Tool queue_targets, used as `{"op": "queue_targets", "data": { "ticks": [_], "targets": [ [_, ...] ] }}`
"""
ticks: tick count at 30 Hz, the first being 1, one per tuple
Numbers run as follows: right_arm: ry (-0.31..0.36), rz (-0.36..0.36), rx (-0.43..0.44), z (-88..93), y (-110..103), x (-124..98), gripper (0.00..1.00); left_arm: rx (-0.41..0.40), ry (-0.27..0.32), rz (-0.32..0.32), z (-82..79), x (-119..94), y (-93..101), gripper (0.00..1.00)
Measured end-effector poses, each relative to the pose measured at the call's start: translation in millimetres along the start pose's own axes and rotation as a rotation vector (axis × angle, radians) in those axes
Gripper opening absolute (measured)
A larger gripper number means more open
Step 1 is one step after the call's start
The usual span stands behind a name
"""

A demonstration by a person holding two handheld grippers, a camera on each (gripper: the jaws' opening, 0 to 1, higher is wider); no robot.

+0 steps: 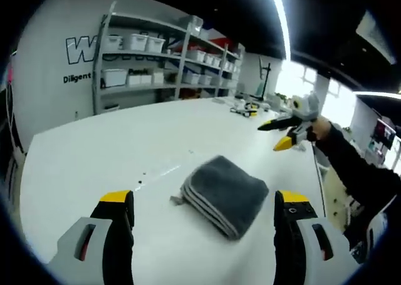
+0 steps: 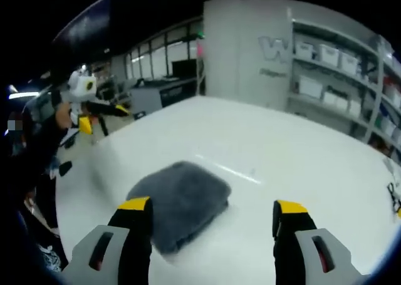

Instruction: Open the folded towel by lifting each exposed corner and separating the folded layers until the towel lies flat within the target outline without major curled edges

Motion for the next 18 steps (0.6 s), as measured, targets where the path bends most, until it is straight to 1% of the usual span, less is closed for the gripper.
{"op": "queue_targets", "data": {
  "ticks": [2,4,6,10,11,12,13,15,17,18],
  "targets": [
    [-0.009,-0.004,0.002,2.0,1.0,7.7,0.76,-0.002,-0.009,0.019,2.3,7.8,-2.8,0.85],
    [-0.015,-0.009,0.021,3.1,3.5,15.0,0.75,-0.009,-0.016,0.024,6.2,14.4,-4.1,0.84],
    [-0.021,-0.02,0.041,3.7,4.4,22.8,0.72,-0.03,-0.02,0.028,10.7,23.7,-1.4,0.82],
    [-0.045,-0.023,0.044,1.6,10.7,35.4,0.71,-0.04,-0.03,0.036,8.1,39.4,-4.4,0.82],
    [-0.051,-0.021,0.041,1.1,12.2,37.5,0.71,-0.045,-0.033,0.037,4.3,41.0,-9.7,0.82],
    [-0.052,-0.02,0.04,2.1,10.1,36.2,0.71,-0.048,-0.036,0.039,3.8,44.1,-10.9,0.82],
    [-0.054,-0.019,0.042,0.7,11.3,36.0,0.7,-0.052,-0.041,0.04,7.0,44.6,-5.7,0.81],
    [-0.049,-0.021,0.053,-3.2,13.1,36.4,0.7,-0.056,-0.052,0.043,8.6,48.3,-3.4,0.81],
    [-0.052,-0.022,0.058,-4.7,14.5,37.4,0.7,-0.058,-0.058,0.045,5.4,50.8,-3.6,0.81],
    [-0.055,-0.02,0.056,-1.4,11.0,34.5,0.7,-0.059,-0.062,0.046,4.3,51.8,-3.8,0.81]
  ]
}}
Point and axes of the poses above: the point that each gripper's makers call its tool centre point, and the gripper's own axes: x roughly forward along the fingers, y roughly to its right, z roughly out of its underside, the point moved 3 cm from there along -x, roughly backward along the fingers, and after that the axes turned 10 degrees about z, right-handed, at the moved point
